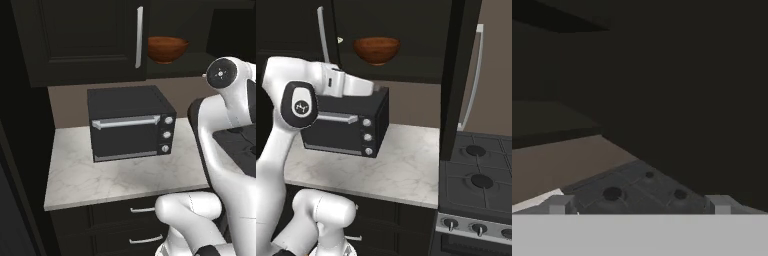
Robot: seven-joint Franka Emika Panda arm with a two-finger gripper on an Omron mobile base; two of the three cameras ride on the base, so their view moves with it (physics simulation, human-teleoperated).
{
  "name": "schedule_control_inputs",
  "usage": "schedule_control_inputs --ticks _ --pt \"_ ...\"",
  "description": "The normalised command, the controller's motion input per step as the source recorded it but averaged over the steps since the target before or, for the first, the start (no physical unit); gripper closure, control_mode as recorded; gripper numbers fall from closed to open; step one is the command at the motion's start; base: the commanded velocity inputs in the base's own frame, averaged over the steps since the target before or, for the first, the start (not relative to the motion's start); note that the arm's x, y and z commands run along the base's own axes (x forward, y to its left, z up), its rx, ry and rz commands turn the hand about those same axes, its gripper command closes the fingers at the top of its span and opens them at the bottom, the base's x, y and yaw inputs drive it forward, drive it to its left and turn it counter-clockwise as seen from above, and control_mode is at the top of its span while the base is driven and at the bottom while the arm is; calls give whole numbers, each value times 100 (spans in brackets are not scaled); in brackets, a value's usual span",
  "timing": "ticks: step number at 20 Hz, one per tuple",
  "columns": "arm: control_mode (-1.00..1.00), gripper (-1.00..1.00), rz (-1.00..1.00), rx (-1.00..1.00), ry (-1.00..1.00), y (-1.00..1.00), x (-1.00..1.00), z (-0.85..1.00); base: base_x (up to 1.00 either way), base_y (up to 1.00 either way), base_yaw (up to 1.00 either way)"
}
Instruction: Move the bowls from the cabinet to the plates on the dining table.
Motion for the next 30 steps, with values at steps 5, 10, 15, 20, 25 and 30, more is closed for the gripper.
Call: schedule_control_inputs --ticks 5,10,15,20,25,30 --pt "-100 -100 24 2 2 55 30 6 0 0 0" --pt "-100 -100 23 2 2 56 30 7 0 0 0" --pt "-100 -100 23 3 1 51 30 7 0 0 0" --pt "-100 -100 20 2 0 48 31 10 0 0 0" --pt "-100 -100 17 0 0 47 25 12 0 0 0" --pt "-100 -100 11 0 0 41 23 10 0 0 0"
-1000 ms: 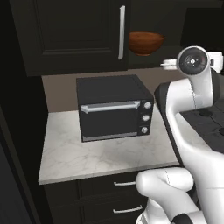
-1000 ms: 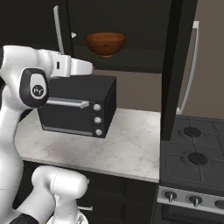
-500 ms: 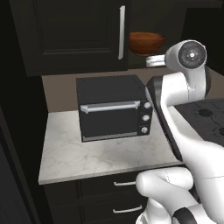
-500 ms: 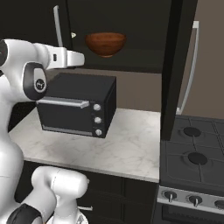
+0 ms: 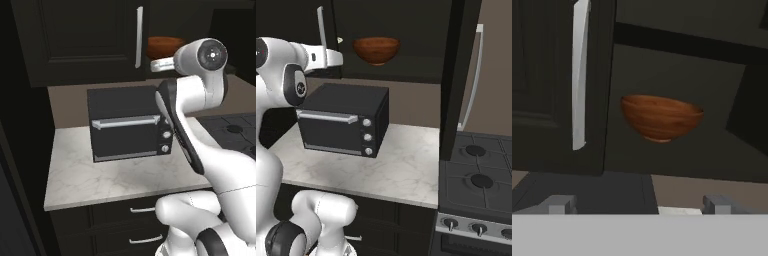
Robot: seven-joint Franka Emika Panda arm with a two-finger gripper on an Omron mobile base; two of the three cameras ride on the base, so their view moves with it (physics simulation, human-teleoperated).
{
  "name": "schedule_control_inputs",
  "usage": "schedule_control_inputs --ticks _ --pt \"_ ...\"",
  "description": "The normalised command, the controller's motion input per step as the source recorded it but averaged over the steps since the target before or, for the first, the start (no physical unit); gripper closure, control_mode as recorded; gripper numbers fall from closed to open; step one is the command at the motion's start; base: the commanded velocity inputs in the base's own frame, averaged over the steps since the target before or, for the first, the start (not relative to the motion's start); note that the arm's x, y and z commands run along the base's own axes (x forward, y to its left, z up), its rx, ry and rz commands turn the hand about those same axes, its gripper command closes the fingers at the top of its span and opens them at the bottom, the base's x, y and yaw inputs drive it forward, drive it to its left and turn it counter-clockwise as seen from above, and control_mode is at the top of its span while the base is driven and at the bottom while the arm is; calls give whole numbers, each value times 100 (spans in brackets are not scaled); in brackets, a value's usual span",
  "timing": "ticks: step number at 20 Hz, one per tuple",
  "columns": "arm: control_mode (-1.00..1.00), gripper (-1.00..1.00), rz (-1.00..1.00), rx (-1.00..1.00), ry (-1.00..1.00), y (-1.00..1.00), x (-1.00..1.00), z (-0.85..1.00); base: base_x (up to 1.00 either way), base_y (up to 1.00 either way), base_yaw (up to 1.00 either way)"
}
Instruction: Move the bowls from the cabinet to the plates on the dining table.
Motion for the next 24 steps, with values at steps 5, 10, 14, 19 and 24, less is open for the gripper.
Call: schedule_control_inputs --ticks 5,10,14,19,24 --pt "-100 -100 6 0 -1 40 15 8 0 0 0" --pt "-100 -100 0 0 0 33 14 9 0 0 0" --pt "-100 -100 0 0 0 18 17 5 0 0 0" --pt "-100 -100 0 0 0 19 17 2 0 0 0" --pt "-100 -100 0 0 0 18 22 0 0 0 0"
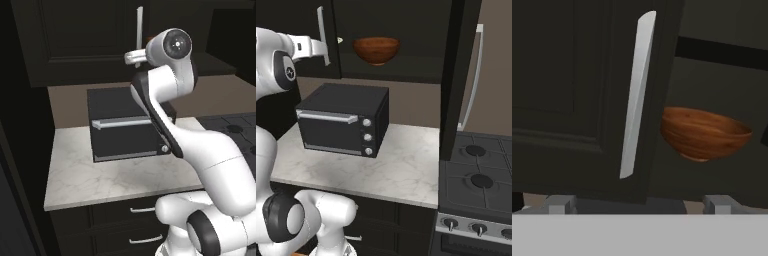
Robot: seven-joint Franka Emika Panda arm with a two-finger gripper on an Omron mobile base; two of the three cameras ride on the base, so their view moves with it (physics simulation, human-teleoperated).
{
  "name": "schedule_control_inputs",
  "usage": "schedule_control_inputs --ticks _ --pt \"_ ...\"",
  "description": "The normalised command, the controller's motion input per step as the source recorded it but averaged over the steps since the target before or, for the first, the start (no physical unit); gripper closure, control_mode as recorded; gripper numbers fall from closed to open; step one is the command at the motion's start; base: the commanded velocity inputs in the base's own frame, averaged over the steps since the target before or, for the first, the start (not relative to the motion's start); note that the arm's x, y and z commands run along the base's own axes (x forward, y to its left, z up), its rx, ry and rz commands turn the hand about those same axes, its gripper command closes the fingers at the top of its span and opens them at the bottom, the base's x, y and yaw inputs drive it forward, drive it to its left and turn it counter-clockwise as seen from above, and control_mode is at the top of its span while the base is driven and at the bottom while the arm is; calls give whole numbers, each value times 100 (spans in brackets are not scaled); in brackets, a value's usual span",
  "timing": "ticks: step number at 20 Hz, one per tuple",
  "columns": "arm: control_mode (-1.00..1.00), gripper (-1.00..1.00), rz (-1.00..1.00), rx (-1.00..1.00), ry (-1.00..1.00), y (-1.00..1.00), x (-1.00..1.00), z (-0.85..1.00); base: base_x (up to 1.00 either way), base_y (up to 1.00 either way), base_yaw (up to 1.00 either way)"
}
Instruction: Move the bowls from the cabinet to the plates on the dining table.
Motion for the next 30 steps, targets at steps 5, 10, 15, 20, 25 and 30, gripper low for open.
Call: schedule_control_inputs --ticks 5,10,15,20,25,30 --pt "-100 -100 0 0 0 16 27 0 0 0 0" --pt "-100 -100 0 0 0 11 27 5 0 0 0" --pt "-100 -100 0 0 0 0 30 13 0 0 0" --pt "-100 -100 0 0 0 0 30 11 0 0 0" --pt "-100 -100 0 0 -2 0 32 0 0 0 0" --pt "-100 -100 0 0 -5 0 29 0 0 0 0"
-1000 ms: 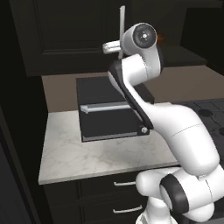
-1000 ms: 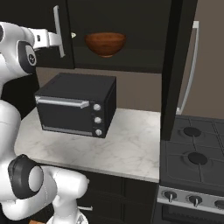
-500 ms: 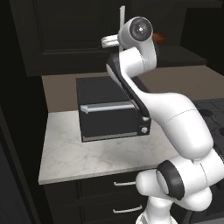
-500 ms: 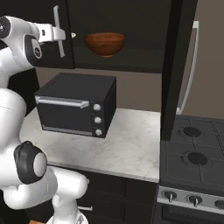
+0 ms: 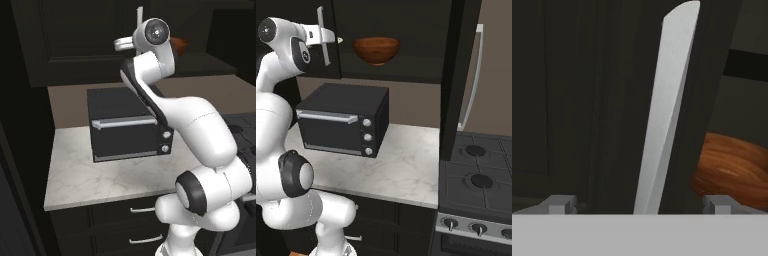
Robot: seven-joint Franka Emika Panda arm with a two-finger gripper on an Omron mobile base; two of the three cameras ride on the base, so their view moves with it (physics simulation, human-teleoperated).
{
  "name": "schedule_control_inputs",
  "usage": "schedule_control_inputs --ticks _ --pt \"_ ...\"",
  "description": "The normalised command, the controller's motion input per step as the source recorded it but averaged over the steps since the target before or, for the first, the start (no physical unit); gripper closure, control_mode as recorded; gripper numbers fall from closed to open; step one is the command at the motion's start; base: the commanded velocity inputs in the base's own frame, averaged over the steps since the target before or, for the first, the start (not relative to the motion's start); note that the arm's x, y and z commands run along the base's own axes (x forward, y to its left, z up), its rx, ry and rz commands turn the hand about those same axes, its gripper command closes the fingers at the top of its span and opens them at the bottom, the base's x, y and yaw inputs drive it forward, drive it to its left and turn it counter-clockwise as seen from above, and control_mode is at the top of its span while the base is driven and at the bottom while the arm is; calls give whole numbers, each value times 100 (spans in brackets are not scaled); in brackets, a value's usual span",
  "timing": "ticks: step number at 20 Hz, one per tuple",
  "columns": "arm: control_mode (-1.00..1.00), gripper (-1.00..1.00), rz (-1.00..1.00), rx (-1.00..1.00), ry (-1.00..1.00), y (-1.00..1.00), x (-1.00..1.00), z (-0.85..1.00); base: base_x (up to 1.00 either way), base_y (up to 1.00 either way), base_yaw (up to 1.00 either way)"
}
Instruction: Move the bowls from the cabinet to the plates on the dining table.
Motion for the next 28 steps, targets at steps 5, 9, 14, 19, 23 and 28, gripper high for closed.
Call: schedule_control_inputs --ticks 5,9,14,19,23,28 --pt "-100 -100 0 0 -4 0 29 0 0 0 0" --pt "-100 -100 0 0 -1 0 29 -3 0 0 0" --pt "-100 -100 0 0 0 0 34 -9 0 0 0" --pt "-100 -100 0 0 0 0 36 -10 0 0 0" --pt "-100 -100 0 0 0 0 20 -4 0 0 0" --pt "-100 100 0 0 3 0 2 0 0 0 0"
